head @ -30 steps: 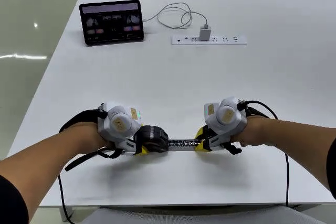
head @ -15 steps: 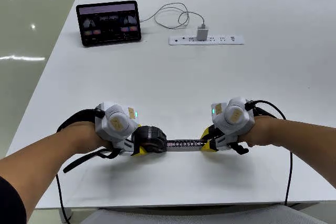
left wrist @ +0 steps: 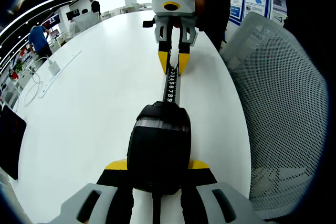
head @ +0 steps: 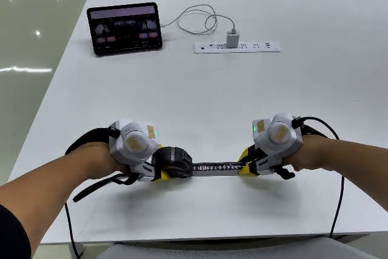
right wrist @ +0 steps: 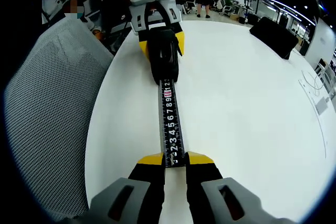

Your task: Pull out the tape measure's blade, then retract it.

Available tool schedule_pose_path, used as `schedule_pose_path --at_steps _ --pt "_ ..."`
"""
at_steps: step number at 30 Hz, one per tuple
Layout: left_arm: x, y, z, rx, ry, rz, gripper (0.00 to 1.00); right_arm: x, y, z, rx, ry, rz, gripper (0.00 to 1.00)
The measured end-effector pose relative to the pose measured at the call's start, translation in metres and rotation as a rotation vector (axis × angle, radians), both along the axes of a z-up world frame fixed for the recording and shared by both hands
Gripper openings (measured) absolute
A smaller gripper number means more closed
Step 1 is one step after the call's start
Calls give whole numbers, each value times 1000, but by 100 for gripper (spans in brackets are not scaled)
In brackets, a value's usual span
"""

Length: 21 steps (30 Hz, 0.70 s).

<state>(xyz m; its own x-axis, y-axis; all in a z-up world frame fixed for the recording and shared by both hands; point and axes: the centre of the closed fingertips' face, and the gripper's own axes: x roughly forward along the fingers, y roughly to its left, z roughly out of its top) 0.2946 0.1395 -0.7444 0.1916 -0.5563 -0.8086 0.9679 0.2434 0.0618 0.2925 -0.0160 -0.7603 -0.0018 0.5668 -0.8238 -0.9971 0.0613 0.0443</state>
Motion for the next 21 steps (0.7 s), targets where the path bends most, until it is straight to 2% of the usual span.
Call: schedule_pose_path --at_steps 21 --pt "1 0 0 2 -8 5 30 2 -18 0 -18 -6 -13 10"
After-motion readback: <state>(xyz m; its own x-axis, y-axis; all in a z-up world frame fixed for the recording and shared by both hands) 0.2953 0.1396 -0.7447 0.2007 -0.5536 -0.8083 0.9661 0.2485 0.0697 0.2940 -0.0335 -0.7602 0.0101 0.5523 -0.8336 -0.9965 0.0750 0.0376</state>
